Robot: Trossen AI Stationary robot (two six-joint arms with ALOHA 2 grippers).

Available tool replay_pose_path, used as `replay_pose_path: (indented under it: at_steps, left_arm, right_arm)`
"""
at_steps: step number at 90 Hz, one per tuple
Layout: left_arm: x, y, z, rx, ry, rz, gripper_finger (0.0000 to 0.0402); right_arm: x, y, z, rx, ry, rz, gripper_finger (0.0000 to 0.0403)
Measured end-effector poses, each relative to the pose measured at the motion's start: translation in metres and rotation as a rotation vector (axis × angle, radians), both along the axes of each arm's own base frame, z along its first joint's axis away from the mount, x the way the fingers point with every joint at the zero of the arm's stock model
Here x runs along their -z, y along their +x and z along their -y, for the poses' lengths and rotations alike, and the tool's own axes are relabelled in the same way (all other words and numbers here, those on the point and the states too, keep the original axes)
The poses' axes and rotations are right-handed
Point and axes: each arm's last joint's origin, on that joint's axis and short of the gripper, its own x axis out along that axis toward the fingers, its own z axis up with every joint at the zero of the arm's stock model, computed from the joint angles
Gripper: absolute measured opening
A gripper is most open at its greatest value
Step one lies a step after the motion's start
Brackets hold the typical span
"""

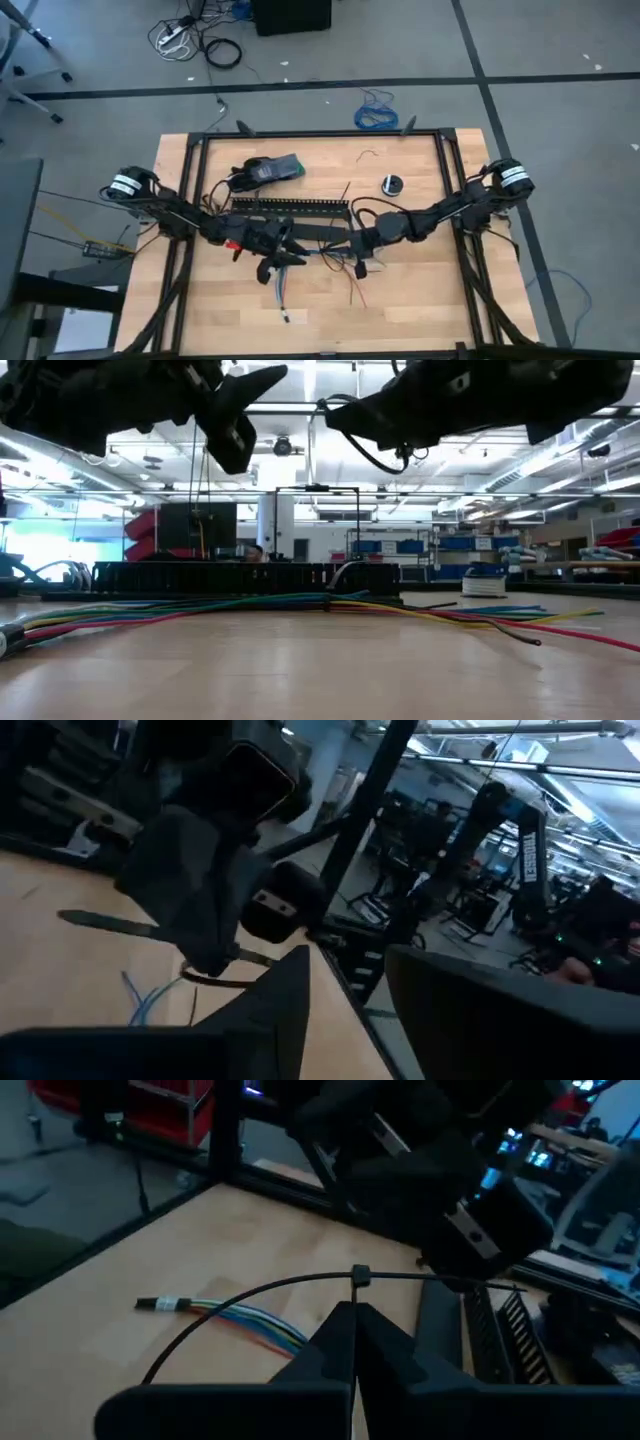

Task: Ziptie cables
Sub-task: Wrap the black zip tie on the cables

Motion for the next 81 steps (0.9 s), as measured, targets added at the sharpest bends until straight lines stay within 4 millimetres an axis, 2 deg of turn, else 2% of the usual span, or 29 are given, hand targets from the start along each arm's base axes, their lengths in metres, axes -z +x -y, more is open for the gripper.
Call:
replay_pose_path:
  at_steps: [13, 29, 50, 81]
  left_arm:
    - [-0.001, 0.001, -0.002, -0.077, -0.091, -0.02, 0.0127]
    - [-0.004, 0.003, -0.006, -0.184, -0.204, -0.024, 0.0127]
    - [-0.015, 0.01, -0.003, -0.142, -0.201, 0.016, 0.0127]
    - [-0.014, 0.01, -0.003, -0.167, -0.173, 0.013, 0.0127]
  right_arm:
    - [-0.009, 0.001, -0.001, -0.044, 0.012, 0.087, 0.0]
    - [-0.018, 0.007, -0.004, -0.062, 0.003, 0.104, 0.0]
    - [-0.02, 0.01, -0.005, -0.063, -0.027, 0.087, 0.0]
    - [-0.02, 0.01, -0.005, -0.056, -0.029, 0.089, 0.0]
